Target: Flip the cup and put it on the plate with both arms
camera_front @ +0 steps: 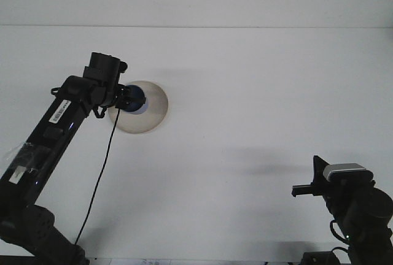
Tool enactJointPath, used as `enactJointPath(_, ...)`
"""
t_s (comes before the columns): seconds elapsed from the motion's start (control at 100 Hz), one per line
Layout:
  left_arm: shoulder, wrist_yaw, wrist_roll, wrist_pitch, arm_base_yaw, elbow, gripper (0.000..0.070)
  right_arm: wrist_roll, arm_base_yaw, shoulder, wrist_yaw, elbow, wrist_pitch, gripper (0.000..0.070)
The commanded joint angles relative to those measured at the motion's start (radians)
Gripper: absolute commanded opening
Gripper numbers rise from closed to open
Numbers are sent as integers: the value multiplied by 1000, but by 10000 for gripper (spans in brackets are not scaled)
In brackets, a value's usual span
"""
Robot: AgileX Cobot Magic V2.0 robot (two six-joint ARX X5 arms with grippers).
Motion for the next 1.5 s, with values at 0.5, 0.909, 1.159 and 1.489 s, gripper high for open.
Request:
enactJointPath(0.5, 182, 3, 8, 23, 37, 25, 338, 10, 1, 6, 0, 5, 9, 0)
enactJointPath(0.909, 66, 3, -80, 66, 38, 111, 543, 10, 1, 6, 0, 5, 10, 0)
enactJointPath(1.159, -206, 3, -101, 108, -10, 32, 543, 10, 1, 6, 0, 5, 11, 0)
enactJointPath(1.489, -669, -47, -156, 339, -28, -451, 542, 10, 1, 6, 0, 5, 11, 0)
